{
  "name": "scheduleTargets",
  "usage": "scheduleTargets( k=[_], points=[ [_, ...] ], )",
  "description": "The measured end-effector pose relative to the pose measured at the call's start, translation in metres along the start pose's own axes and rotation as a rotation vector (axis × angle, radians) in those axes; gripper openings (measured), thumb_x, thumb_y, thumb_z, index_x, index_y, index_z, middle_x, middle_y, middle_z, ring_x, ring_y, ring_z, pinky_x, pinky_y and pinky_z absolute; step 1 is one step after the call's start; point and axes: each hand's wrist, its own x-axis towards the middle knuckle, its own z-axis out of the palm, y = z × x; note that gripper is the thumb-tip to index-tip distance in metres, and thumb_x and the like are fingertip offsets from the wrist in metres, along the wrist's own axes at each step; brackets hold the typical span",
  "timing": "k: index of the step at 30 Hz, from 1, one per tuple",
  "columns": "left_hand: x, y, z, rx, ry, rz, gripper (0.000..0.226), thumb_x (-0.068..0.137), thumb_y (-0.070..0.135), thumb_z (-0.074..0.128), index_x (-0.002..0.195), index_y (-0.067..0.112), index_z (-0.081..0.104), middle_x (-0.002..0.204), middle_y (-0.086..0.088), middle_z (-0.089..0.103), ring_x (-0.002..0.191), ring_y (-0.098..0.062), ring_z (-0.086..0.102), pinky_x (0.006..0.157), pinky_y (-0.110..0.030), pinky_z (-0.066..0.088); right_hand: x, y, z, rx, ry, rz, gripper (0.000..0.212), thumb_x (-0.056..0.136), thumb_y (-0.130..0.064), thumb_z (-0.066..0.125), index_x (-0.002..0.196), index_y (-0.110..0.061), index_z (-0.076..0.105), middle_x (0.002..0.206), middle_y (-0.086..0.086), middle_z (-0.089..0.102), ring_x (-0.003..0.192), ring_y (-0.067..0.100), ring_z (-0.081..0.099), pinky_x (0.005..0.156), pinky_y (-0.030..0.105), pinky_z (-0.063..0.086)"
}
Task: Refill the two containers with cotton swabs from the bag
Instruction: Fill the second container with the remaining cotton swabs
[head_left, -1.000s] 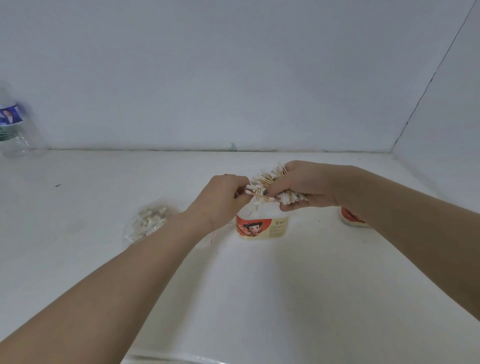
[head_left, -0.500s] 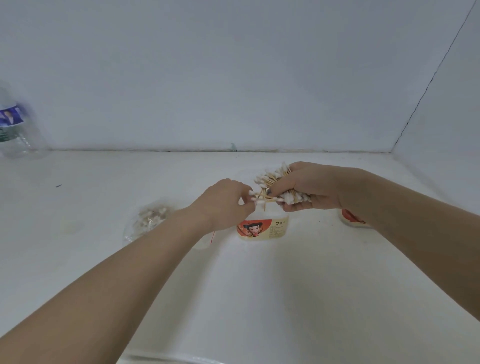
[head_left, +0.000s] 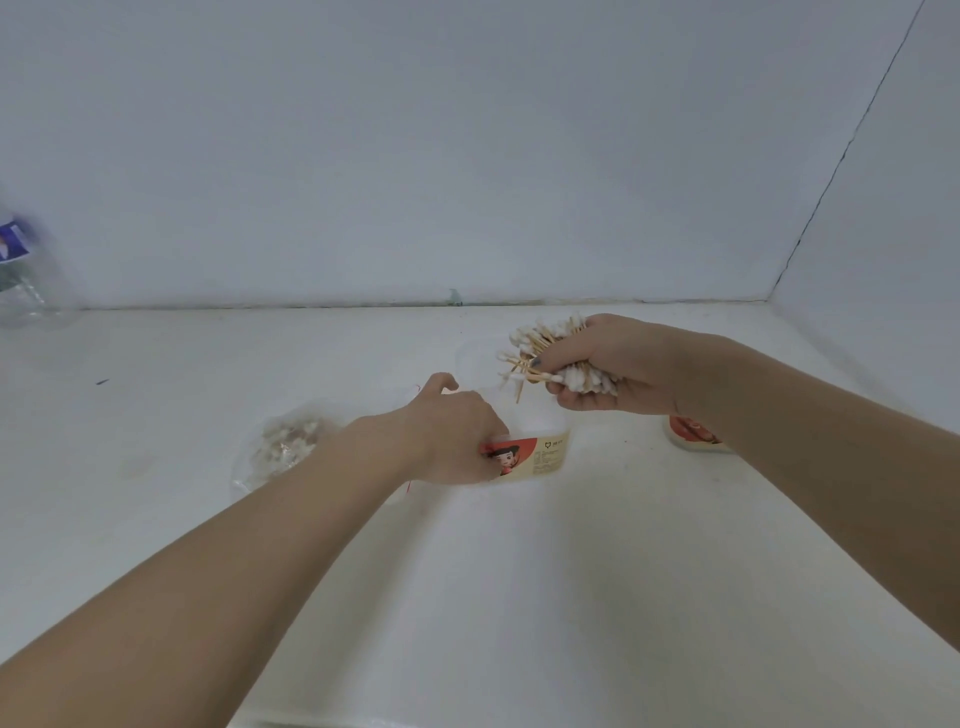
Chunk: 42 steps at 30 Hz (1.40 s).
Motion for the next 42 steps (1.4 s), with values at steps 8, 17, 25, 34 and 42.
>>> scheduleTargets(
  k=[8, 17, 25, 34, 42],
  points=[
    [-0.003, 0.000, -0.010, -0.277, 0.135, 0.017, 0.016, 0.085, 0.029, 0.067, 0.088, 0.014, 0.064, 0.088, 0.003, 0.069, 0.087, -0.022, 0.063, 0.078, -0.037, 0.050, -0.003, 0.003, 0.003, 0.043, -0.038, 0.006, 0.011, 0.089, 0.001, 0.066, 0.079, -0.003, 0.064, 0.072, 0.009, 0.061, 0.065, 0.014, 0.060, 0.056, 0.023, 0.052],
    [-0.016, -0.003, -0.009, -0.468, 0.266, 0.052, 0.008, 0.086, 0.020, 0.073, 0.089, 0.023, 0.067, 0.094, 0.009, 0.069, 0.082, -0.001, 0.068, 0.079, -0.030, 0.054, -0.004, 0.004, 0.006, 0.082, -0.032, 0.009, 0.003, 0.090, 0.001, 0.066, 0.088, 0.000, 0.064, 0.074, 0.011, 0.061, 0.064, 0.015, 0.059, 0.054, 0.023, 0.052],
    [-0.022, -0.014, 0.000, -0.340, 0.336, 0.082, 0.014, 0.086, 0.030, 0.074, 0.083, 0.023, 0.061, 0.096, 0.012, 0.065, 0.091, -0.008, 0.062, 0.080, -0.032, 0.050, -0.006, 0.006, 0.012, 0.104, -0.040, 0.033, 0.004, 0.090, 0.003, 0.065, 0.086, 0.001, 0.065, 0.074, 0.012, 0.062, 0.063, 0.015, 0.059, 0.053, 0.023, 0.051],
    [-0.030, -0.013, 0.008, -0.378, 0.488, 0.020, 0.013, 0.094, 0.035, 0.064, 0.088, 0.031, 0.076, 0.102, 0.016, 0.057, 0.095, -0.010, 0.043, 0.086, -0.028, 0.037, -0.011, 0.003, 0.016, 0.142, -0.049, 0.042, 0.004, 0.090, 0.002, 0.065, 0.094, 0.002, 0.065, 0.087, 0.015, 0.062, 0.067, 0.015, 0.059, 0.053, 0.021, 0.053],
    [-0.036, -0.011, 0.003, -0.501, 0.451, -0.086, 0.014, 0.085, 0.044, 0.072, 0.090, 0.031, 0.073, 0.104, 0.014, 0.058, 0.104, -0.010, 0.047, 0.088, -0.026, 0.038, -0.012, 0.002, 0.020, 0.150, -0.075, 0.053, 0.003, 0.091, 0.004, 0.060, 0.094, 0.003, 0.061, 0.076, 0.013, 0.061, 0.062, 0.015, 0.058, 0.051, 0.021, 0.051]
  ],
)
